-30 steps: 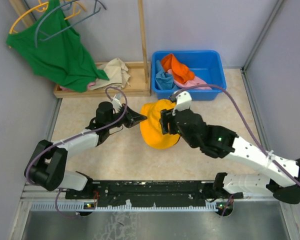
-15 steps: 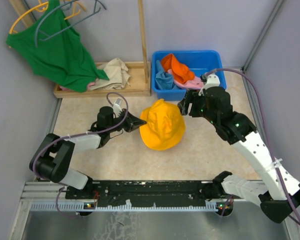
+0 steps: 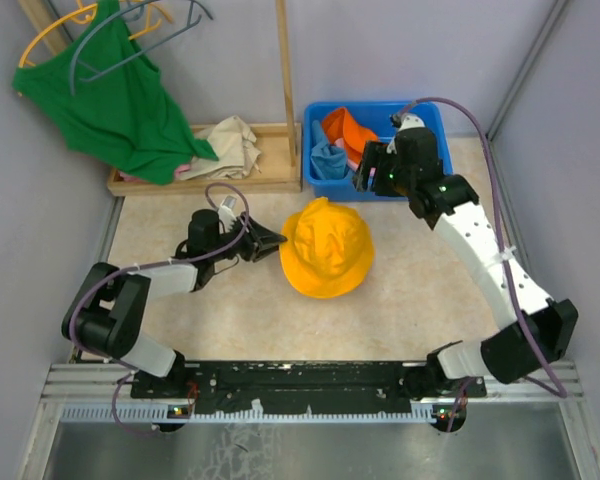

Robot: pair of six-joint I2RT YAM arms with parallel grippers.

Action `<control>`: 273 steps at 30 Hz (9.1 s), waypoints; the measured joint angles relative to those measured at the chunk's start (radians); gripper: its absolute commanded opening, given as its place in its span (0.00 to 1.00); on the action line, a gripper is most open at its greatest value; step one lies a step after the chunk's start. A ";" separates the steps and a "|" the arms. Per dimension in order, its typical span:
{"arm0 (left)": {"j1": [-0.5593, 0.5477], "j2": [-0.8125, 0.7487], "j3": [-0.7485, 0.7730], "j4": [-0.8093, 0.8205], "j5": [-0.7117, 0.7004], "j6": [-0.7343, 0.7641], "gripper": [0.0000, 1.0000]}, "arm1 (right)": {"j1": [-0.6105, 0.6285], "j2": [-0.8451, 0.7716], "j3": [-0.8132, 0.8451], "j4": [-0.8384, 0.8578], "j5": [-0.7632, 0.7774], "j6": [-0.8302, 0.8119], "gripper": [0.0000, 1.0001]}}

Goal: Stack the hats

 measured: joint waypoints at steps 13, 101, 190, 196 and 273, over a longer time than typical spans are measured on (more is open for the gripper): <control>0.126 0.057 0.087 -0.100 0.061 0.092 0.56 | -0.207 0.393 0.235 0.187 -0.041 0.085 0.80; 0.138 -0.053 0.633 -0.233 0.252 0.002 0.65 | -0.285 0.549 0.610 0.314 -0.167 0.245 0.00; 0.090 0.089 0.591 -0.179 0.251 0.023 0.64 | -0.339 0.933 0.970 -0.164 -0.213 0.125 0.00; 0.094 0.089 0.593 -0.186 0.250 0.028 0.65 | -0.339 0.925 1.120 -0.208 -0.211 0.095 0.00; -0.087 0.303 0.740 0.337 -0.026 -0.459 0.38 | -0.103 0.283 0.695 0.037 -0.415 0.563 0.00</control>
